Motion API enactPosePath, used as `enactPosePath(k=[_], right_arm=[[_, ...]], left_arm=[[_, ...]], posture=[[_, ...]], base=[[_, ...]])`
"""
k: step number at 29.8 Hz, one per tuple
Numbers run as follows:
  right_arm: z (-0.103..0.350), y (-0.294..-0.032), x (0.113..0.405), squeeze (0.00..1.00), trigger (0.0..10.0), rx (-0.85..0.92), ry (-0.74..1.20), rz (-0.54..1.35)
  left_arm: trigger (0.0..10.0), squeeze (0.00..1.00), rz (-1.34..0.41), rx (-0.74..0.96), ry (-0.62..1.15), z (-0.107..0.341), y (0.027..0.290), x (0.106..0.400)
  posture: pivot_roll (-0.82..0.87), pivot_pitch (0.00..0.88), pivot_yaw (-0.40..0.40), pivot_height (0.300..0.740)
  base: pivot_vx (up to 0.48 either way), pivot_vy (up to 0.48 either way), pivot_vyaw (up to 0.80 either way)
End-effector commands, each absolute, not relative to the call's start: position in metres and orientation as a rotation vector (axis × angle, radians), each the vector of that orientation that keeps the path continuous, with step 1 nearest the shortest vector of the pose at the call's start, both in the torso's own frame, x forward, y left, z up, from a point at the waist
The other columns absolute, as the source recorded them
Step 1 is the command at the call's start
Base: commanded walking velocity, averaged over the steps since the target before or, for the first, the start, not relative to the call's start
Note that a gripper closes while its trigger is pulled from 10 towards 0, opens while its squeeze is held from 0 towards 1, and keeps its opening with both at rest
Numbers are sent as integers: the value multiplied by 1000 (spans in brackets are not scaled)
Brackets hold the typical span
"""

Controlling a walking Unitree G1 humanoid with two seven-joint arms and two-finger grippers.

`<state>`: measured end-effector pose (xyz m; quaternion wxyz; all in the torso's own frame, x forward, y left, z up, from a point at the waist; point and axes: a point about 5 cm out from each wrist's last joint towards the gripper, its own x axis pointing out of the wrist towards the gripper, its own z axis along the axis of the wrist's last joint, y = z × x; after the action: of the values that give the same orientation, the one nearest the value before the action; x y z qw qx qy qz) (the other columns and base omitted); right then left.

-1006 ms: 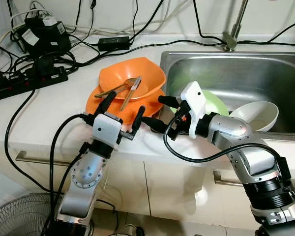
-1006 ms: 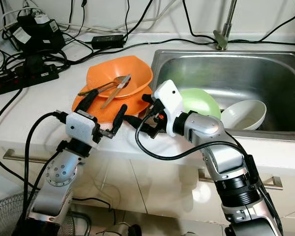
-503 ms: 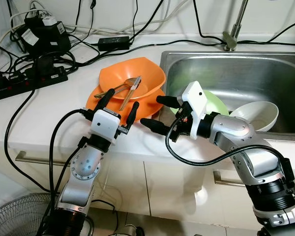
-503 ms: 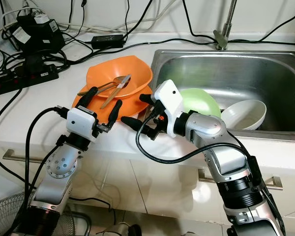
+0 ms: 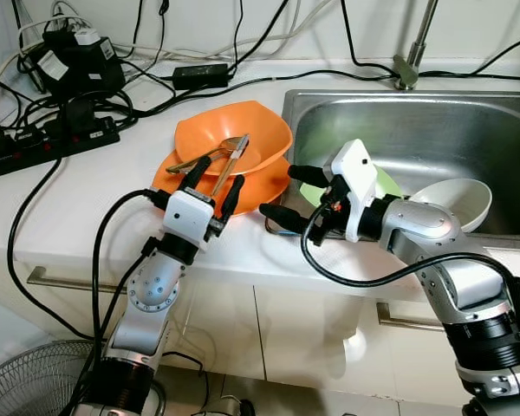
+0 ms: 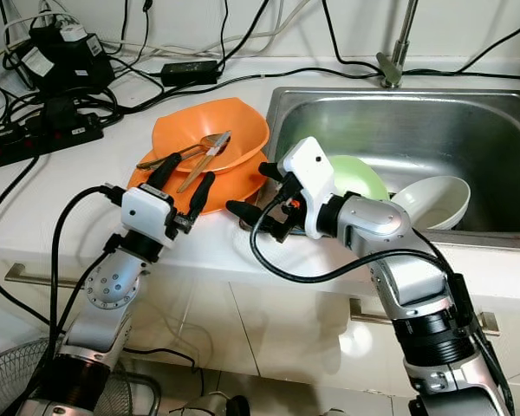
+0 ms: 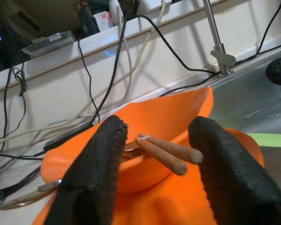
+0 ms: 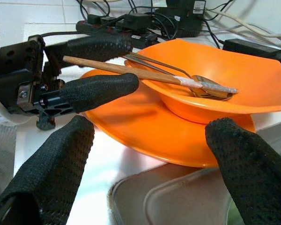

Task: Kitchen organization

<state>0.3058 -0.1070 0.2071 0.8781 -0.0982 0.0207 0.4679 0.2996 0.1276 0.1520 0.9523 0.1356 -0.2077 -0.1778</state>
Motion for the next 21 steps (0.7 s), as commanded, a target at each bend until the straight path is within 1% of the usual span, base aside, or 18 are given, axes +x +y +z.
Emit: enactPosePath(k=[1, 21], right_arm=[[213, -107, 305, 0, 10000, -213, 22, 974], [214, -104, 305, 0, 10000, -201, 15, 974]], left_arm=[[0, 0, -361, 269, -433, 154, 130, 302], [0, 0, -368, 264, -426, 153, 133, 303]], posture=[[-56, 61, 127, 740], [-54, 57, 131, 740]], base=[[0, 0, 0], [0, 0, 0]])
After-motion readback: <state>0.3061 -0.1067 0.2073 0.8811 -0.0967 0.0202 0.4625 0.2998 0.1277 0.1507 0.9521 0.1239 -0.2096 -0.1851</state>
